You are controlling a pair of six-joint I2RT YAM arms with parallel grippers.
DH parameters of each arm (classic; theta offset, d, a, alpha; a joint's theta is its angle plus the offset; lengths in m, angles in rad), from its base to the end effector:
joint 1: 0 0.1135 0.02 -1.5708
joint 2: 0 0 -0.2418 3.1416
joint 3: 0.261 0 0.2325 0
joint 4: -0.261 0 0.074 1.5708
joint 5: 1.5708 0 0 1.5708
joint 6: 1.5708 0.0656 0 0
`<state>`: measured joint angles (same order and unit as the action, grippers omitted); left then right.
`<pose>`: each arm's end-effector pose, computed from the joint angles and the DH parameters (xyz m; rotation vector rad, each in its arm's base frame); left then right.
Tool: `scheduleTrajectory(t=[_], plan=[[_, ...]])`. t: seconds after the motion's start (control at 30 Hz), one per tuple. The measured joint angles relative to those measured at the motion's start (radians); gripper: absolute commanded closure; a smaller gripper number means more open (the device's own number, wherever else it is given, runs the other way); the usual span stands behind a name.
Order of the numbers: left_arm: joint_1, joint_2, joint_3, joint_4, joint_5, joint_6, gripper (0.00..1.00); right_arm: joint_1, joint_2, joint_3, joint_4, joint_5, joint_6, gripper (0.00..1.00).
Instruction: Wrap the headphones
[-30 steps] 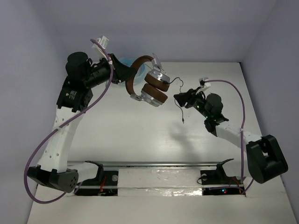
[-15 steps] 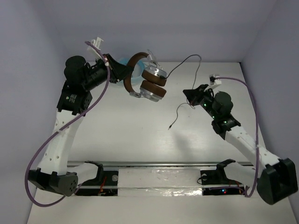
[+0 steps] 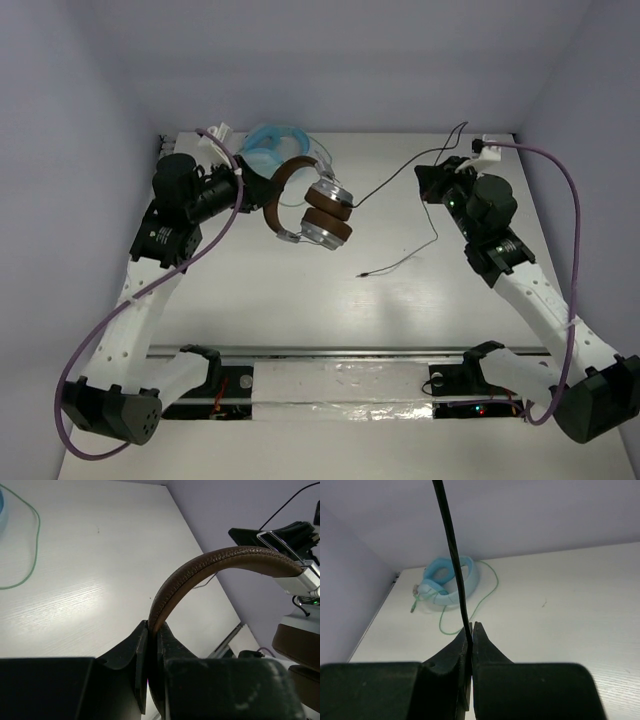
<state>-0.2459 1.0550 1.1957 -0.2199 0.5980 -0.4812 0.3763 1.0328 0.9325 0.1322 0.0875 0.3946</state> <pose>0.2263 -0.0949 0.4046 0.2773 1.7208 -1.0336 0.2485 0.0920 0.3628 0.0849 1.5619 0.5432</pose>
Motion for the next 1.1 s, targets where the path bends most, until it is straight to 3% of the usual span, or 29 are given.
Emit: scheduleTrajectory(t=[0.2,0.37,0.43,0.47,0.57,0.6,0.73,0.83,0.87,0.93,0.97,1.03,1.1], plan=[[0.0,-0.039,-0.151,-0.008,0.003,0.037,1.0,0.0,0.027,0.151,-0.093,0.027,-0.058,1.0],[0.006,-0.039,-0.182,-0.029,0.002,0.042,1.0,0.0,0.14,0.222,-0.095,-0.007,-0.058,0.97],[0.007,-0.039,-0.166,-0.019,-0.003,0.036,1.0,0.0,0.196,0.171,-0.066,-0.068,-0.028,0.74],[0.01,-0.039,-0.155,-0.008,-0.011,0.034,1.0,0.0,0.231,0.127,-0.064,-0.1,-0.009,0.48],[0.016,-0.037,-0.118,0.024,-0.021,0.019,1.0,0.002,0.327,0.003,-0.113,-0.148,0.038,0.18],[0.02,-0.033,-0.102,0.035,-0.022,0.011,1.0,0.003,0.346,-0.027,-0.152,-0.153,0.048,0.16],[0.047,-0.009,-0.048,0.095,-0.027,-0.018,1.0,0.004,0.273,-0.09,-0.249,-0.17,0.063,0.16],[0.067,0.005,-0.043,0.133,-0.025,-0.045,1.0,0.003,0.103,-0.097,-0.247,-0.188,0.052,0.26],[0.071,0.013,-0.043,0.143,-0.022,-0.054,1.0,0.003,0.04,-0.097,-0.227,-0.206,0.047,0.52],[0.077,0.031,-0.043,0.159,-0.019,-0.069,1.0,0.004,-0.066,-0.099,-0.19,-0.244,0.035,0.79],[0.078,0.04,-0.043,0.166,-0.018,-0.076,1.0,0.004,-0.105,-0.102,-0.166,-0.27,0.025,0.99],[0.078,0.052,-0.043,0.171,-0.019,-0.084,1.0,0.004,-0.177,-0.122,-0.098,-0.328,0.021,0.99],[0.078,0.055,-0.043,0.17,-0.019,-0.087,1.0,0.004,-0.229,-0.149,-0.043,-0.386,0.013,0.73]])
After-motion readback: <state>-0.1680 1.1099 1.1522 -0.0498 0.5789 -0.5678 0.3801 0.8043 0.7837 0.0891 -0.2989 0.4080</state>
